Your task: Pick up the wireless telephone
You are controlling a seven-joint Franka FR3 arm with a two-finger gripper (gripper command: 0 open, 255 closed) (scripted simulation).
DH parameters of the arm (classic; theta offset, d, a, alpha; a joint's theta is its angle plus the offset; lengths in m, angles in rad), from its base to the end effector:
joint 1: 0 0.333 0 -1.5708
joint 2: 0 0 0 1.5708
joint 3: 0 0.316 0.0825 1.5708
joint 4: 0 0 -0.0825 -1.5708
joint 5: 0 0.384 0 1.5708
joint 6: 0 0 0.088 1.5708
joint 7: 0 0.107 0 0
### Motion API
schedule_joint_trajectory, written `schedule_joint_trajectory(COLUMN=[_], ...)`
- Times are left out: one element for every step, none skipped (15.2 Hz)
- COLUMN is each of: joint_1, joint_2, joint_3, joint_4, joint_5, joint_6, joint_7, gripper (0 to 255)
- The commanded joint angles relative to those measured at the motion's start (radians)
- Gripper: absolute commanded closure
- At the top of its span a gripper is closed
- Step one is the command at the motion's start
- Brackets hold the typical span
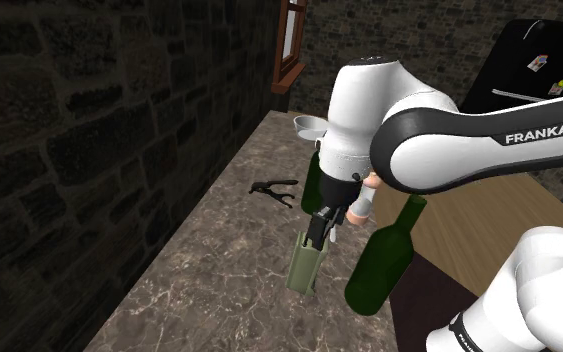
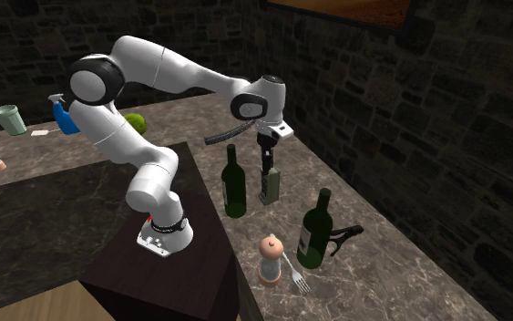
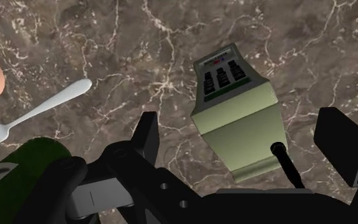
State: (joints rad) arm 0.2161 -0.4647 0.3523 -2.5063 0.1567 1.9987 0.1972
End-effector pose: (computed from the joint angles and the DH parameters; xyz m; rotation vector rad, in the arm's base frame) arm 0.3301 0.2237 0.4293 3.0780 0.4049 -0.0817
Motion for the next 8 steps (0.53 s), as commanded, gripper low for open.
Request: schedule_joint_trajectory(joint_1=[0.004, 0.003, 0.003, 0.003, 0.003, 0.002, 0.002, 0.002], joint_2=[0.011, 0.018, 0.024, 0.031, 0.038, 0.049, 0.049, 0.049], joint_3=[0.008, 0.01, 0.013, 0.015, 0.018, 0.022, 0.022, 0.022], joint_4=[-0.017, -0.026, -0.035, -0.044, -0.052, -0.065, -0.065, -0.065], joint_5=[0.003, 0.003, 0.004, 0.004, 0.004, 0.004, 0.004, 0.004], joint_6=[0.028, 0.043, 0.059, 0.074, 0.09, 0.114, 0.114, 0.114], joint_7=[0.003, 0.003, 0.004, 0.005, 0.006, 0.008, 0.008, 0.008], gripper=[0, 0, 0, 0, 0, 0, 0, 0])
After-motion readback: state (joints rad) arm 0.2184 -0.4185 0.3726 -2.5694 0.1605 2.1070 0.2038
